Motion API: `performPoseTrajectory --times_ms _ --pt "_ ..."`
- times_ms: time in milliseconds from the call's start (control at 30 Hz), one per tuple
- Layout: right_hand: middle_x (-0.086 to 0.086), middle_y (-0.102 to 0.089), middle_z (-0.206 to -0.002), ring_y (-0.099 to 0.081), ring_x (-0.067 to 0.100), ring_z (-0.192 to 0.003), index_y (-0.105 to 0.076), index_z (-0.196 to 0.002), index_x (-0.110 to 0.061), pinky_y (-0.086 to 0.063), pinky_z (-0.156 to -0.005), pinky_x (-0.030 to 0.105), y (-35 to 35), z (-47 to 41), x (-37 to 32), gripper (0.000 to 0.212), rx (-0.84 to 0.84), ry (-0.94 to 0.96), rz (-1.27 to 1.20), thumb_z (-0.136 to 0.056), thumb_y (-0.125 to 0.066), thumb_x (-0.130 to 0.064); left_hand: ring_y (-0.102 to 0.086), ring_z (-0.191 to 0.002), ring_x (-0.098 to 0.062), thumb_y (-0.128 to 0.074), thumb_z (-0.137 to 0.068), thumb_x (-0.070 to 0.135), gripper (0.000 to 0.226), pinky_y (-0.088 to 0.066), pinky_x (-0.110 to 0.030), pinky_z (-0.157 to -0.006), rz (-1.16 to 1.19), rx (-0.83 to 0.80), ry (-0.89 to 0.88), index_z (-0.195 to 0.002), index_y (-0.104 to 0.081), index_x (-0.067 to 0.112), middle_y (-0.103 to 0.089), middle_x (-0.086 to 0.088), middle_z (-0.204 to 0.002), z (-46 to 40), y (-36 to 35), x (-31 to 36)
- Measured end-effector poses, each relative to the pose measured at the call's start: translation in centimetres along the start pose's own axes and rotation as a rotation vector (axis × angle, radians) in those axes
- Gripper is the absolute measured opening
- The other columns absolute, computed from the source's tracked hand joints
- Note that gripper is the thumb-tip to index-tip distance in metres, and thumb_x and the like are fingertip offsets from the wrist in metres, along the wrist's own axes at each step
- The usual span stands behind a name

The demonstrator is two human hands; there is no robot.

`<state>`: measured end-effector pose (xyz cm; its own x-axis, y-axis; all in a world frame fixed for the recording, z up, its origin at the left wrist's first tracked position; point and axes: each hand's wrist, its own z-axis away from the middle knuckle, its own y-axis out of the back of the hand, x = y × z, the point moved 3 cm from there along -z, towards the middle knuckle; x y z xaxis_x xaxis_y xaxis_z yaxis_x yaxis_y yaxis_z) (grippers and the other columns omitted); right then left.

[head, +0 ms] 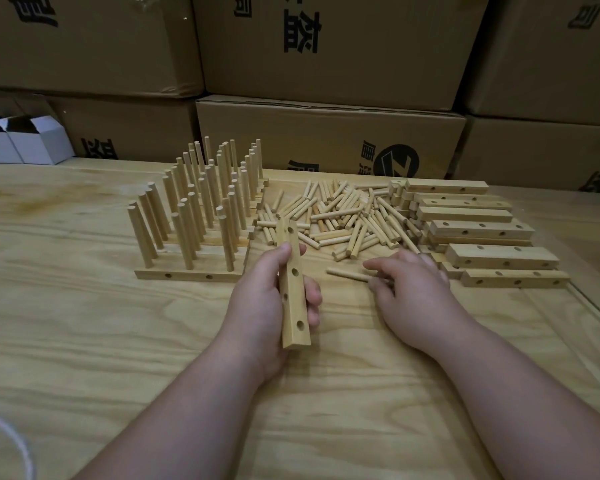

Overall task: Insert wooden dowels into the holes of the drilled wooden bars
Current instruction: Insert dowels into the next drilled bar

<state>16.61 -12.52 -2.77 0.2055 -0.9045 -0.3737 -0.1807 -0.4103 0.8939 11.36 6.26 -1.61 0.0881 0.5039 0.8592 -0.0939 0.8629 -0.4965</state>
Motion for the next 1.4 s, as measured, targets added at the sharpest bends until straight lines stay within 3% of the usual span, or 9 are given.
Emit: performPoseTrajectory --times_ms 167,467,667,733,900,1000,1067,1233,1400 --pt "-0.017 -0.045 -0.109 -0.038 0.012 -0.116 -0.062 -0.105 -0.043 -0.028 -0.097 0.036 -0.1 0.0 0.0 0.012 -0.003 0.004 0.005 -0.095 -0.057 -0.047 -0.046 -0.036 -0.021 -0.042 -0.104 0.037 0.030 -0.038 -0.021 -0.037 -0.012 0.009 -0.006 -0.106 -0.062 0.014 -0.054 -0.010 -0.052 -0.2 0.1 -0.2" --pt "-0.026 -0.013 -0.163 -0.011 0.013 -0.150 -0.016 -0.151 -0.056 -0.012 -0.118 0.047 -1.4 -0.8 -0.5 0.069 -0.134 0.093 0.071 -0.086 -0.031 -0.073 -0.046 -0.036 -0.022 -0.044 -0.104 0.037 0.030 -0.039 -0.022 -0.038 -0.043 0.014 -0.036 -0.105 -0.063 0.014 -0.054 -0.010 -0.052 -0.4 0.0 -0.4" --pt "-0.024 -0.041 -0.140 -0.031 0.013 -0.136 -0.055 -0.128 -0.044 -0.024 -0.105 0.039 -1.1 -0.8 -0.4 0.055 -0.054 0.100 0.043 -0.083 -0.036 -0.070 -0.046 -0.037 -0.022 -0.041 -0.105 0.037 0.030 -0.038 -0.022 -0.038 -0.062 0.004 -0.039 -0.106 -0.063 0.016 -0.054 -0.010 -0.053 -0.3 0.0 -0.4" --pt "-0.020 -0.041 -0.133 -0.032 0.013 -0.134 -0.054 -0.126 -0.044 -0.027 -0.105 0.038 -0.9 -0.9 -0.3 0.049 -0.031 0.061 -0.008 -0.084 -0.044 -0.067 -0.046 -0.037 -0.022 -0.041 -0.105 0.036 0.030 -0.038 -0.022 -0.039 -0.068 0.003 -0.043 -0.106 -0.063 0.016 -0.054 -0.010 -0.053 -0.3 0.0 -0.4" --pt "-0.026 -0.017 -0.162 -0.010 0.011 -0.150 -0.036 -0.151 -0.040 -0.012 -0.119 0.045 -1.3 -0.9 -0.2 0.067 -0.157 0.072 0.064 -0.091 -0.037 -0.068 -0.047 -0.038 -0.022 -0.041 -0.105 0.037 0.031 -0.039 -0.022 -0.038 -0.078 0.005 -0.038 -0.109 -0.064 0.016 -0.054 -0.010 -0.054 -0.3 0.0 -0.4" --pt "-0.018 -0.047 -0.140 -0.033 0.014 -0.137 -0.064 -0.126 -0.034 -0.027 -0.109 0.042 -0.8 -1.0 -0.4 0.040 -0.006 0.058 0.017 -0.093 -0.052 -0.053 -0.046 -0.037 -0.022 -0.042 -0.105 0.037 0.030 -0.038 -0.022 -0.038 -0.072 0.003 -0.044 -0.106 -0.063 0.016 -0.054 -0.010 -0.053 -0.4 0.0 -0.4" --pt "-0.017 -0.047 -0.115 -0.041 0.014 -0.123 -0.067 -0.105 -0.035 -0.032 -0.101 0.038 -0.4 -1.0 -0.4 0.021 0.098 0.020 -0.034 -0.091 -0.058 -0.048 -0.046 -0.038 -0.022 -0.042 -0.105 0.037 0.030 -0.038 -0.022 -0.039 -0.076 0.002 -0.046 -0.105 -0.063 0.017 -0.054 -0.010 -0.053 -0.4 0.0 -0.4" --pt "-0.005 -0.045 -0.145 -0.034 0.020 -0.139 -0.063 -0.127 -0.035 -0.030 -0.116 0.043 -0.6 -0.9 -0.3 0.040 -0.023 -0.033 0.015 -0.091 -0.057 -0.051 -0.047 -0.039 -0.022 -0.042 -0.105 0.038 0.030 -0.038 -0.023 -0.039 -0.086 -0.002 -0.039 -0.106 -0.064 0.017 -0.054 -0.010 -0.054 -0.3 0.0 -0.4" --pt "-0.019 -0.056 -0.105 -0.055 0.012 -0.107 -0.069 -0.100 -0.035 -0.047 -0.100 0.041 -0.2 -0.6 -1.0 0.010 0.029 0.069 -0.094 -0.091 -0.067 -0.033 -0.047 -0.039 -0.022 -0.042 -0.105 0.038 0.030 -0.038 -0.022 -0.039 -0.086 -0.005 -0.038 -0.107 -0.063 0.017 -0.054 -0.010 -0.055 -0.3 0.0 -0.4"
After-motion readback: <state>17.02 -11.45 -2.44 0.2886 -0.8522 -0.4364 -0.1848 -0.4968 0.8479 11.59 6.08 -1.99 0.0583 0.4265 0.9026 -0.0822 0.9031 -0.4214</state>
